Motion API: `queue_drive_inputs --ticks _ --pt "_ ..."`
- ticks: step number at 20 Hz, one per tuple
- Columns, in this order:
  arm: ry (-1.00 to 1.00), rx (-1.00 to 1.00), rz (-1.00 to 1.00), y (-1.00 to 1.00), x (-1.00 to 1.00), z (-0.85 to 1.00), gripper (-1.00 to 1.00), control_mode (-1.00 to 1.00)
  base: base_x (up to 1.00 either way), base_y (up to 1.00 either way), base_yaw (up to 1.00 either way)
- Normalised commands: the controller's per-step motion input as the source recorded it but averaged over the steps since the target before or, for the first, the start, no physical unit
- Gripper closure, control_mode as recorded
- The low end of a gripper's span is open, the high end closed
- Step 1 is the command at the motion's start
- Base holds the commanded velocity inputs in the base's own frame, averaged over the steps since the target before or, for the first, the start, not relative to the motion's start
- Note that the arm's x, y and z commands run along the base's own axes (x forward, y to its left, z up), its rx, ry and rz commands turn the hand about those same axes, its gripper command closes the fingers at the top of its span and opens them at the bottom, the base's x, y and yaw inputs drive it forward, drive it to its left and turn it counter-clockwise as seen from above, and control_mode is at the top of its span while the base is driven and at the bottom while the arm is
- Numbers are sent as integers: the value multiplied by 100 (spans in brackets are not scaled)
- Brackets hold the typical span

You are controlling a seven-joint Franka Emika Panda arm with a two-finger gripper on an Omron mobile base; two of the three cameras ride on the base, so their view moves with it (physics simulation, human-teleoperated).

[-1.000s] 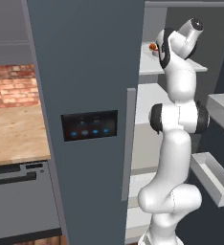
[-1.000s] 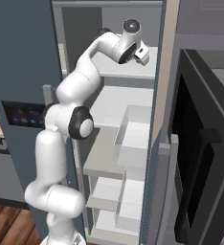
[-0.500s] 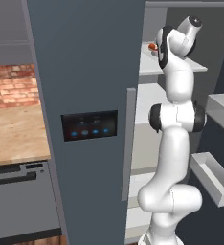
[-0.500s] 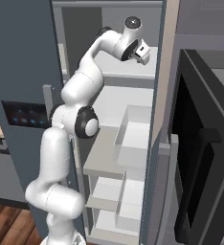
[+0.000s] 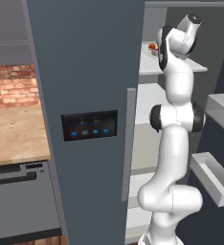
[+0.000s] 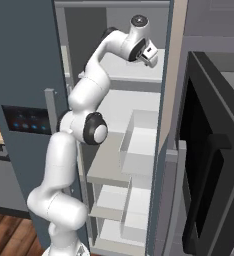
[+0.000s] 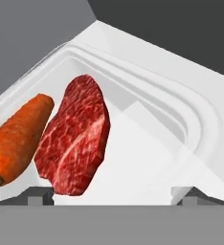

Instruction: Place the tupperware containing the steak and carrot meal in the microwave. Close the microwave door and press the start button to reheat the meal.

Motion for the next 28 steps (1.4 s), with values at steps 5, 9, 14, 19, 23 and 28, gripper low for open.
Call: queue_drive_inputs --ticks 5,9,14,19,23,28 --pt "7 0 -14 0 5 -41 100 -100 0 0 0" --pt "7 0 -10 0 8 -42 100 -100 0 0 0" --pt "0 0 -1 0 11 -10 100 -100 0 0 0" --pt "0 0 -4 0 -9 -13 100 -100 0 0 0" --pt "0 0 -10 0 -37 -13 100 -100 0 0 0" --pt "0 -1 -12 0 -55 -9 100 -100 0 0 0"
